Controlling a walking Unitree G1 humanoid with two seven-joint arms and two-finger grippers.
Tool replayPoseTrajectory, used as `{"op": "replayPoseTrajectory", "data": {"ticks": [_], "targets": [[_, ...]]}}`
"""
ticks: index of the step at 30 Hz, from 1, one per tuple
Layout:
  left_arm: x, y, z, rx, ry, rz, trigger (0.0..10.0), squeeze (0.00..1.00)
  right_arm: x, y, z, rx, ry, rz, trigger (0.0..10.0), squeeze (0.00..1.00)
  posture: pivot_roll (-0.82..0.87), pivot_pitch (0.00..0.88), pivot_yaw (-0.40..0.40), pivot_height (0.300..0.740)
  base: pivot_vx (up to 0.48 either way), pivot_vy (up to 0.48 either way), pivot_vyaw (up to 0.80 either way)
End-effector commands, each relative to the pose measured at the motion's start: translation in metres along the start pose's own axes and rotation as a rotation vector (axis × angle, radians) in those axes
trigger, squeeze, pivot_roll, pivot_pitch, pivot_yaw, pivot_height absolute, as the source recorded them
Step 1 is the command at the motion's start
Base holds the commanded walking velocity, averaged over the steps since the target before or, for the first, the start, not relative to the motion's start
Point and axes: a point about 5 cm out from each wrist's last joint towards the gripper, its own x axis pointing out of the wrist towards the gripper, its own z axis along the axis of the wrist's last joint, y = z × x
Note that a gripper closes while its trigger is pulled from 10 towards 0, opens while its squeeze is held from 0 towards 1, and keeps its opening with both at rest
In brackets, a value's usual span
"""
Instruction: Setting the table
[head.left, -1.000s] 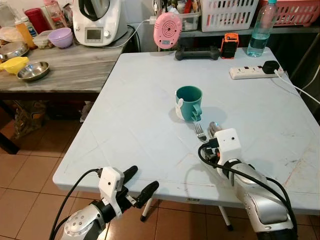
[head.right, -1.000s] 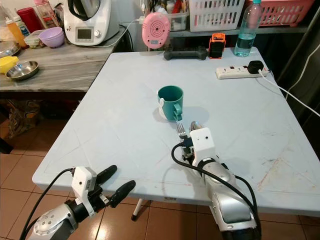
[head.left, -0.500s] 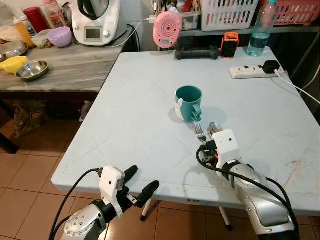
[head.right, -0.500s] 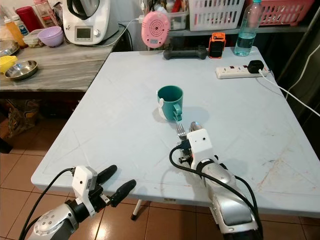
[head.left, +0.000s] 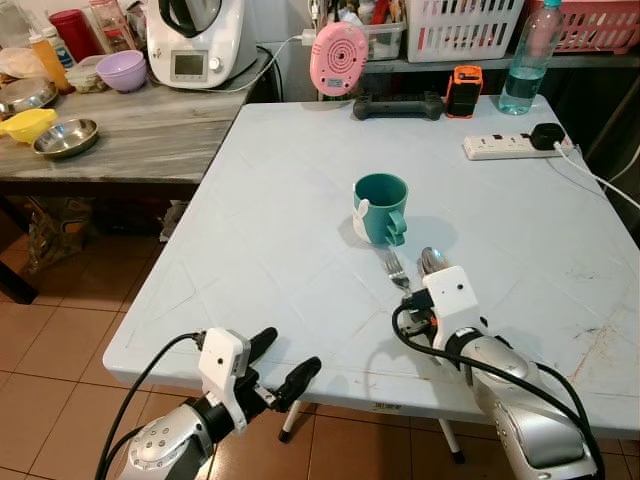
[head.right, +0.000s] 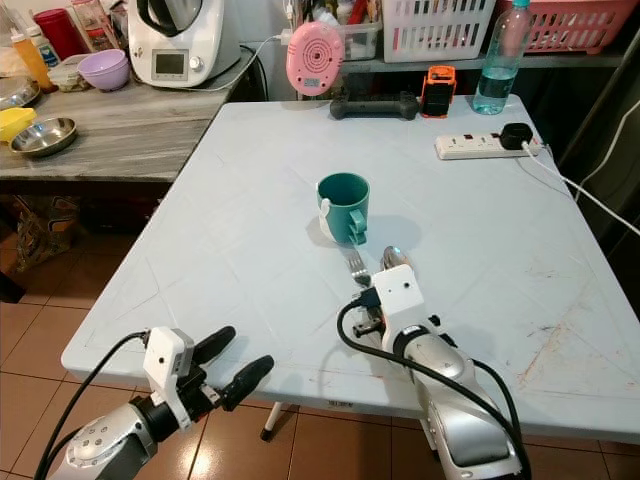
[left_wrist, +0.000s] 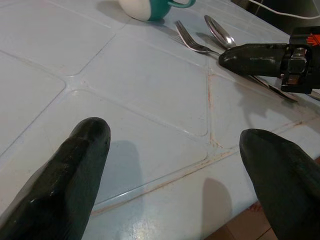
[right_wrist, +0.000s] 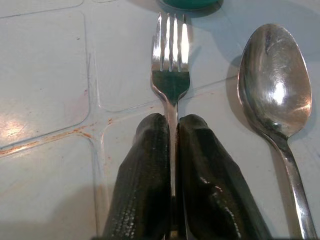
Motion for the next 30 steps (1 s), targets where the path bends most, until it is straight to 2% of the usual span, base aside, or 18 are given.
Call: {"op": "replayPoseTrajectory", "data": {"ticks": [1,15,20,21,23,28,30], "targets": [[-0.004,0.004,-0.001,0.006,0.010,0.012,10.0,0.00,-0.001,0.012,-0.034,0.025,0.166,0.064,0.0,0.00,-0.19,0.074,0.093,0.740,0.000,0.000,0.00],[-0.005,0.010,-0.015,-0.005,0.025,0.023,10.0,0.00,0.000,0.011,-0.039,0.052,0.188,0.063,0.0,0.00,-0.20,0.074,0.094,0.740,0.000,0.000,0.00],[-0.005,0.019,-0.015,0.013,0.003,0.081,10.0,0.00,0.007,0.013,-0.010,0.110,0.031,0.063,0.0,0.00,-0.20,0.068,0.092,0.740,0.000,0.000,0.00],[-0.006,0.021,-0.011,0.019,-0.018,0.107,10.0,0.00,0.009,0.014,0.002,0.133,-0.036,0.077,0.0,0.00,-0.20,0.068,0.092,0.740,0.000,0.000,0.00],[-0.006,0.024,-0.006,0.025,-0.035,0.132,10.0,0.00,0.009,0.015,0.009,0.141,-0.078,0.089,0.0,0.00,-0.20,0.068,0.092,0.740,0.000,0.000,0.00],[-0.007,0.033,0.009,0.045,-0.091,0.217,10.0,0.00,0.010,0.018,0.029,0.127,-0.199,0.148,0.0,0.00,-0.18,0.057,0.089,0.740,0.000,0.000,0.00],[-0.007,0.035,0.016,0.048,-0.125,0.254,10.0,0.00,0.012,0.018,0.040,0.093,-0.256,0.153,0.0,0.00,-0.18,0.054,0.088,0.740,0.000,0.000,0.00]]}}
